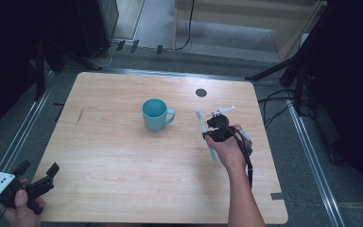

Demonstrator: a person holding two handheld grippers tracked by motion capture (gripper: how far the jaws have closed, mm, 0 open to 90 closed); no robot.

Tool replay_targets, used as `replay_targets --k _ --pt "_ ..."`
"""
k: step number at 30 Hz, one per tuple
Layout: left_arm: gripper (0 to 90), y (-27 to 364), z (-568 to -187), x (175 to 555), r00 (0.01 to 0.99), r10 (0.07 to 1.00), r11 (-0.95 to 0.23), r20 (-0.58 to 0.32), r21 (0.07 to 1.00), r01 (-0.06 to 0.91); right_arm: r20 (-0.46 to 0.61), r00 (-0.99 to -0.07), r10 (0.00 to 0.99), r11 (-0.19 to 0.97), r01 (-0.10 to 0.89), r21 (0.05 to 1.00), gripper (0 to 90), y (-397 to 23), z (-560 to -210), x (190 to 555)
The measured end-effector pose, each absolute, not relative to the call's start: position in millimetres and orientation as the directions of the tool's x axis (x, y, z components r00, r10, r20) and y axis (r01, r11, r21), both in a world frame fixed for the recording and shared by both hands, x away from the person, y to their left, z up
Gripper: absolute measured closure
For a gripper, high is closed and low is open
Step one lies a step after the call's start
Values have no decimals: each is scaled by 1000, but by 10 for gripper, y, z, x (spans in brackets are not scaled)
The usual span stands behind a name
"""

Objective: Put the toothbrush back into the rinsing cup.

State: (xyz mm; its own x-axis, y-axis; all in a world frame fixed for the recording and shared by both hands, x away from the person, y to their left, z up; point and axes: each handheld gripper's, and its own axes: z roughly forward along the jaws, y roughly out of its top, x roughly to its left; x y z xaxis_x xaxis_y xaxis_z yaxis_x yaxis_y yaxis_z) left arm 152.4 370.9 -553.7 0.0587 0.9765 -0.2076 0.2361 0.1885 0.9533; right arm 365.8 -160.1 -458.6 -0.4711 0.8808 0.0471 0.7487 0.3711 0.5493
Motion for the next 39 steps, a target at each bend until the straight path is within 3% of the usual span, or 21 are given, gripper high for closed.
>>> replay_targets --k 6,14,21,31,39 --pt "0 3712 -5537 1523 59 976 190 -209 953 236 62 -368 928 217 667 713 803 -1598 -4437 3659" --pt "0 3709 -5537 1527 57 976 190 -208 953 236 96 -318 943 89 522 848 802 -1630 -4302 3657" --pt "0 3696 -5536 1527 57 979 179 -198 955 237 78 -332 940 82 442 893 802 -1623 -4298 3654" --pt "0 3703 -5537 1524 58 976 189 -208 953 236 51 -372 927 40 233 972 802 -1522 -4290 3674" --pt "0 3707 -5537 1523 61 976 190 -210 953 236 61 -385 921 8 176 984 803 -1425 -4270 3672"
